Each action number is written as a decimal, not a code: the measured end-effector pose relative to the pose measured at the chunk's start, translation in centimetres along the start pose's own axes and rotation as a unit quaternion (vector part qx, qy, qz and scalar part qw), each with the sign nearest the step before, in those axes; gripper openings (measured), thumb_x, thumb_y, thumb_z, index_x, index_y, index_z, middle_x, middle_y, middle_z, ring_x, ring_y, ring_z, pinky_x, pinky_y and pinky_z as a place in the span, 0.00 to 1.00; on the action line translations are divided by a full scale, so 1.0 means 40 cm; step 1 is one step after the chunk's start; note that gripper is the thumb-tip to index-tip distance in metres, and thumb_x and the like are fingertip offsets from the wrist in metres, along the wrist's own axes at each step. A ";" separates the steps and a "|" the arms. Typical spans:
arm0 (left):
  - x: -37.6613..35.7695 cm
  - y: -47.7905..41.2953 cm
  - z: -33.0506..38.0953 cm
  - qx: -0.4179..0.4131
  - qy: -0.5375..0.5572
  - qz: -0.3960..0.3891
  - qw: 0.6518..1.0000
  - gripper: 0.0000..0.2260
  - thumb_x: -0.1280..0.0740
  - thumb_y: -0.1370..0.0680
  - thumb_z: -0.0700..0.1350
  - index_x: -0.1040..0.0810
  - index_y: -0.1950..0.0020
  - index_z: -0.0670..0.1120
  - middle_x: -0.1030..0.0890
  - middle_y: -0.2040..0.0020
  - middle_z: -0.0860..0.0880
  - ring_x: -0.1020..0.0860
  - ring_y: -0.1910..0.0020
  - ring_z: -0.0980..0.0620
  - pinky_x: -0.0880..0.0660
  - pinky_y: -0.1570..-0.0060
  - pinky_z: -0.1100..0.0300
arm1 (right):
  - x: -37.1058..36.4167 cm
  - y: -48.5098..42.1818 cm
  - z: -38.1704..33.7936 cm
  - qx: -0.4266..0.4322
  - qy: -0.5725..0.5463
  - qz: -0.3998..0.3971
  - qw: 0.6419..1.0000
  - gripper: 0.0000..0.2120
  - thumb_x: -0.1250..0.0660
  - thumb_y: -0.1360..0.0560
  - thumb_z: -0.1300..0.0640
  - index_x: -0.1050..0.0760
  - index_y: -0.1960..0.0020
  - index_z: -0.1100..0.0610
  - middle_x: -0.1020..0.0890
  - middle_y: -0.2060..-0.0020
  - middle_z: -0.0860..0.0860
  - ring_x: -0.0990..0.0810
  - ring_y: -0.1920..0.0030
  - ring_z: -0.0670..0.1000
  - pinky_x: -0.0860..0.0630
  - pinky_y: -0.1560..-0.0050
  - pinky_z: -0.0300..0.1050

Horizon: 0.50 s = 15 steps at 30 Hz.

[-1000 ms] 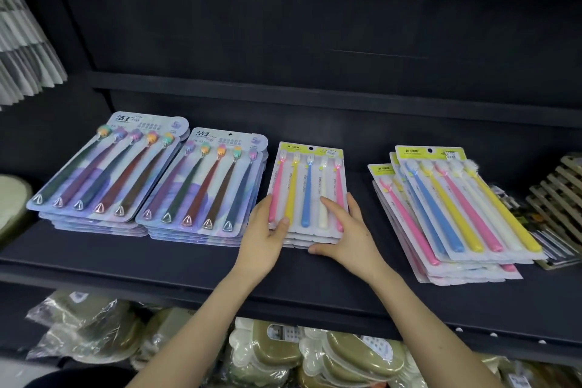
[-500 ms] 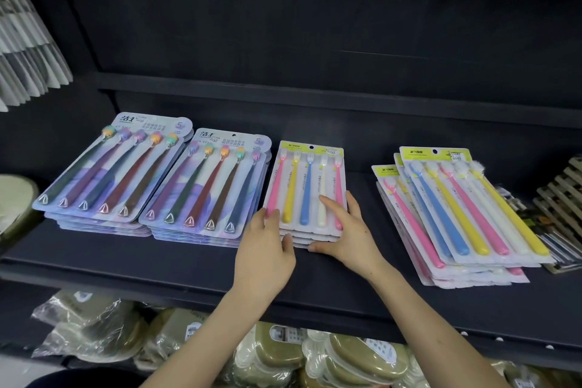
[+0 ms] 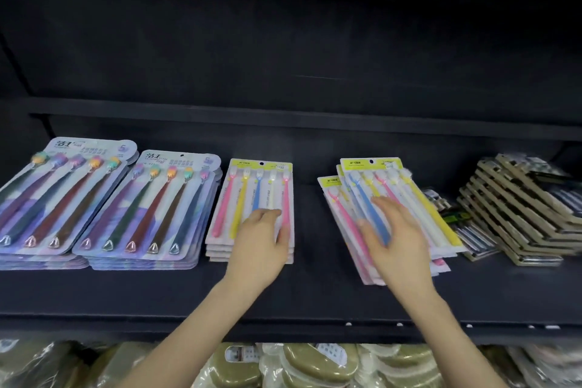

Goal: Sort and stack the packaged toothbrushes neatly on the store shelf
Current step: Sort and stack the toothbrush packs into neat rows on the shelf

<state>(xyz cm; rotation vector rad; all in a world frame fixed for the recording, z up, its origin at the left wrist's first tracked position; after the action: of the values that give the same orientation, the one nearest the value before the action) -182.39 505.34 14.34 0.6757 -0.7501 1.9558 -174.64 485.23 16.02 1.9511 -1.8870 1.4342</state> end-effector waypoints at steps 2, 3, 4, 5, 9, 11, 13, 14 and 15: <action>-0.055 -0.013 0.047 -0.004 0.030 -0.022 0.999 0.18 0.40 0.19 0.48 0.29 0.31 0.43 0.27 0.34 0.46 0.27 0.37 0.49 0.37 0.42 0.66 | 0.069 -0.028 0.080 -0.044 0.097 0.015 0.994 0.19 0.32 0.24 0.56 0.26 0.36 0.64 0.22 0.41 0.60 0.25 0.40 0.61 0.29 0.41 0.52; -0.090 -0.022 0.076 0.000 0.043 -0.037 0.998 0.19 0.40 0.19 0.50 0.29 0.31 0.43 0.26 0.34 0.45 0.26 0.38 0.49 0.36 0.43 0.66 | 0.097 -0.043 0.129 -0.092 0.128 -0.005 0.987 0.20 0.33 0.24 0.54 0.27 0.36 0.64 0.22 0.42 0.61 0.25 0.42 0.62 0.29 0.43 0.53; -0.123 -0.034 0.102 0.012 0.056 -0.054 0.997 0.20 0.40 0.19 0.51 0.29 0.31 0.42 0.25 0.35 0.45 0.26 0.39 0.49 0.35 0.45 0.65 | 0.115 -0.059 0.173 -0.151 0.137 -0.035 0.978 0.22 0.34 0.24 0.50 0.28 0.36 0.64 0.23 0.42 0.62 0.25 0.42 0.62 0.29 0.44 0.53; -0.153 -0.047 0.125 0.034 0.071 -0.076 0.994 0.21 0.41 0.19 0.53 0.29 0.31 0.42 0.25 0.36 0.45 0.25 0.40 0.49 0.33 0.47 0.65 | 0.126 -0.072 0.209 -0.204 0.128 -0.068 0.968 0.25 0.35 0.23 0.47 0.29 0.35 0.63 0.24 0.42 0.62 0.25 0.42 0.62 0.29 0.44 0.53; -0.243 -0.088 0.175 0.176 0.195 -0.166 0.950 0.18 0.40 0.21 0.59 0.30 0.43 0.45 0.26 0.46 0.52 0.27 0.56 0.56 0.32 0.61 0.63 | 0.111 -0.111 0.290 -0.298 -0.084 -0.162 0.937 0.25 0.32 0.24 0.46 0.30 0.33 0.60 0.21 0.42 0.54 0.22 0.43 0.55 0.26 0.41 0.51; -0.270 -0.097 0.191 0.222 0.303 -0.168 0.911 0.18 0.37 0.23 0.60 0.26 0.47 0.46 0.24 0.49 0.53 0.25 0.55 0.56 0.29 0.56 0.61 | 0.103 -0.116 0.300 -0.318 -0.166 -0.178 0.916 0.23 0.29 0.26 0.49 0.28 0.36 0.59 0.20 0.48 0.49 0.20 0.50 0.48 0.23 0.52 0.41; -0.292 -0.103 0.204 0.223 0.346 -0.159 0.897 0.18 0.33 0.24 0.59 0.22 0.44 0.46 0.20 0.49 0.52 0.22 0.52 0.55 0.25 0.54 0.60 | 0.100 -0.111 0.304 -0.316 -0.192 -0.183 0.911 0.21 0.28 0.26 0.54 0.27 0.37 0.60 0.19 0.52 0.48 0.20 0.54 0.45 0.25 0.62 0.33; -0.299 -0.103 0.207 0.227 0.358 -0.150 0.893 0.19 0.31 0.26 0.58 0.22 0.43 0.46 0.19 0.48 0.51 0.21 0.51 0.53 0.23 0.52 0.59 | 0.099 -0.106 0.303 -0.310 -0.189 -0.185 0.913 0.20 0.27 0.27 0.55 0.26 0.38 0.60 0.19 0.52 0.49 0.20 0.54 0.45 0.25 0.63 0.32; -0.305 -0.104 0.208 0.233 0.370 -0.140 0.888 0.19 0.29 0.27 0.55 0.22 0.42 0.44 0.18 0.47 0.49 0.20 0.49 0.51 0.22 0.49 0.56 | 0.099 -0.099 0.300 -0.300 -0.180 -0.190 0.917 0.19 0.27 0.27 0.56 0.26 0.39 0.60 0.19 0.52 0.49 0.19 0.54 0.46 0.25 0.63 0.32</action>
<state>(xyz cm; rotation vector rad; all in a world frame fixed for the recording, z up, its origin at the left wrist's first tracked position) -172.03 494.22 12.20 0.2296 0.2837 1.9132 -165.59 475.81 13.88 2.1572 -1.6460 0.3431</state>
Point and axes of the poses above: each hand's wrist, its own y-axis away from the middle knuckle, its own x-axis out of the back of the hand, z = x × y, the point moved 3 cm from there along -y, towards the middle knuckle
